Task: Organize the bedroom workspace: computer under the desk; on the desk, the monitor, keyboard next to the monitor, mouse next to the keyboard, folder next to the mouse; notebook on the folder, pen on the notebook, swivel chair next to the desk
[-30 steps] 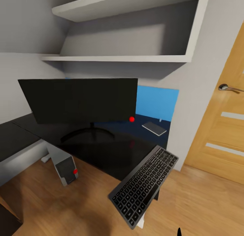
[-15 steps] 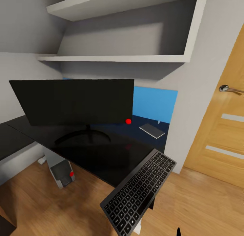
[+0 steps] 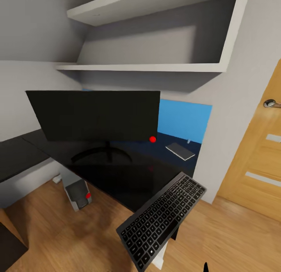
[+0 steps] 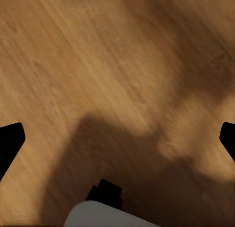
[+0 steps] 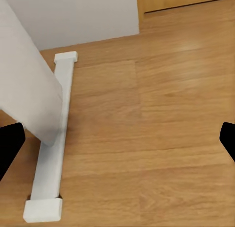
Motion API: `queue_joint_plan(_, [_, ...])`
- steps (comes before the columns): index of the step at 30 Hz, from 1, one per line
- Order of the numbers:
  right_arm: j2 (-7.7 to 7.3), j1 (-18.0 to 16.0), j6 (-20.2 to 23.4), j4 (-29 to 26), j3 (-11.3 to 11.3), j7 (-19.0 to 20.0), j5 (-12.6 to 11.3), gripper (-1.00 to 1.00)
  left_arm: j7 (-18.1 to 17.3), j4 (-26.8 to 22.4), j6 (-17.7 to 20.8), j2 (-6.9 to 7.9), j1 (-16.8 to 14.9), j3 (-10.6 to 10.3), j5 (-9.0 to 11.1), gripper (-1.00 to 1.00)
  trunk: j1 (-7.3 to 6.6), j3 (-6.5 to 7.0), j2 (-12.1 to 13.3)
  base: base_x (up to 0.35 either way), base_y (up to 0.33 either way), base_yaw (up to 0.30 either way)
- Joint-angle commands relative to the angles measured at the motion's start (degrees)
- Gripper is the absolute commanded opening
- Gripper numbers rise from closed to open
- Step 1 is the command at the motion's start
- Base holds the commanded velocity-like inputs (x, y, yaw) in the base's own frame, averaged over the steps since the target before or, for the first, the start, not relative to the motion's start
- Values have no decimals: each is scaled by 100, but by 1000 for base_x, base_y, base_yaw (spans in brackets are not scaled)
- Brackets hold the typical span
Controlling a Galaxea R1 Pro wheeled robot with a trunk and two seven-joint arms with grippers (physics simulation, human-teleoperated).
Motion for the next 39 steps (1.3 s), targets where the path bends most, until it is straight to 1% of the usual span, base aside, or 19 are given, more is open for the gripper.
queue_joint_plan(1, [3, -2, -9, 1, -27, 8, 11, 100, 48, -18, 27, 8, 1, -25, 35, 100, 0, -4, -2, -1, -230, 33])
queue_joint_plan(6, [7, -2, -9, 1, -26, 5, 11, 100, 48, -17, 28, 8, 1, -25, 35, 100, 0, -1, -2, -1, -272, 110])
queue_joint_plan(15, [9, -2, -9, 7, -26, 4, 11, 100, 48, -16, 32, 8, 1, -25, 35, 100, 0, 18, -2, -12, -302, 238])
queue_joint_plan(19, [25, -2, -9, 9, -19, 4, 17, 100, 48, -16, 32, 8, 1, -25, 35, 100, 0, 21, -2, -157, -242, 179])
queue_joint_plan(22, [27, -2, -7, 10, 34, 17, 24, 100, 48, -16, 32, 9, 1, -25, 35, 100, 0, 21, -2, -185, -272, 14])
queue_joint_plan(28, [27, -2, -9, 10, 63, 20, 18, 100, 48, -16, 32, 10, 1, -25, 35, 100, 0, 21, -2, -132, -307, 4])
queue_joint_plan(39, [28, -2, -5, 10, 71, 5, 11, 100, 48, -17, 32, 8, 1, -25, 35, 100, 0, 21, -2, -103, -325, 240])
